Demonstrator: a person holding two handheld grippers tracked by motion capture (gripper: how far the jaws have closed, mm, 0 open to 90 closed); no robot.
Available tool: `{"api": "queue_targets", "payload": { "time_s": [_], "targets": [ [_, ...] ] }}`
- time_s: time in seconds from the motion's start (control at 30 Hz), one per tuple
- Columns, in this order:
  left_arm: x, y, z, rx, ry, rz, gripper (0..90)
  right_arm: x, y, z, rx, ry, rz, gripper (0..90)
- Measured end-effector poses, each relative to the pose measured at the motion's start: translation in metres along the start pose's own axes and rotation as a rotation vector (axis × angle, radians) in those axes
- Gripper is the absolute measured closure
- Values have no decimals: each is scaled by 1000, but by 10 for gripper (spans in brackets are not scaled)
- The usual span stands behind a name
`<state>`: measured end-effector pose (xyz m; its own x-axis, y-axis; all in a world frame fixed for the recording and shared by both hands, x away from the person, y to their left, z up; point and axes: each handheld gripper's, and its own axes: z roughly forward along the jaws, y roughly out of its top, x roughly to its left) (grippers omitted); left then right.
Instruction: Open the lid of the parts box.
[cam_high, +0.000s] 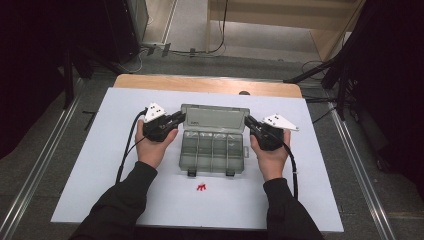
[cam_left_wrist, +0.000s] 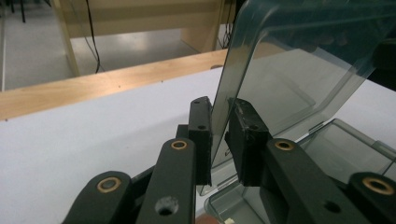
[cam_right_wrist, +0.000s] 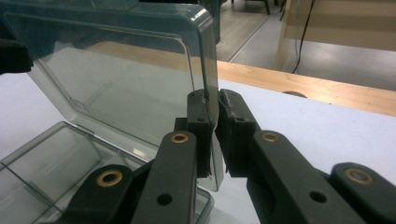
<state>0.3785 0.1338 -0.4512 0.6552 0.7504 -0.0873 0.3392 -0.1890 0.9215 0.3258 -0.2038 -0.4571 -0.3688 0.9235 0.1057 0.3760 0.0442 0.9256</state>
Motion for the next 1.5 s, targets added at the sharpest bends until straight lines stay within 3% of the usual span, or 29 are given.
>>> {"api": "queue_targets", "payload": {
  "time_s": [0.23,0.43,0.77,0.97,1.13,1.5],
  "targets": [
    [3,-5,8,20,-1,-25,783,-1,0,2,1,-4,17,848],
    [3,-9,13,52,13,-22,782,-2,0,4,5,-7,23,851],
    [4,-10,17,52,41,-47,839,-4,3,10,14,-16,43,853],
    [5,-11,18,48,40,-54,842,-6,1,14,21,-13,45,824],
    [6,-10,20,46,36,-62,842,-7,-3,20,40,-10,75,809],
    [8,-9,24,53,38,-84,842,-9,-4,27,61,-39,87,856]
  ]
}}
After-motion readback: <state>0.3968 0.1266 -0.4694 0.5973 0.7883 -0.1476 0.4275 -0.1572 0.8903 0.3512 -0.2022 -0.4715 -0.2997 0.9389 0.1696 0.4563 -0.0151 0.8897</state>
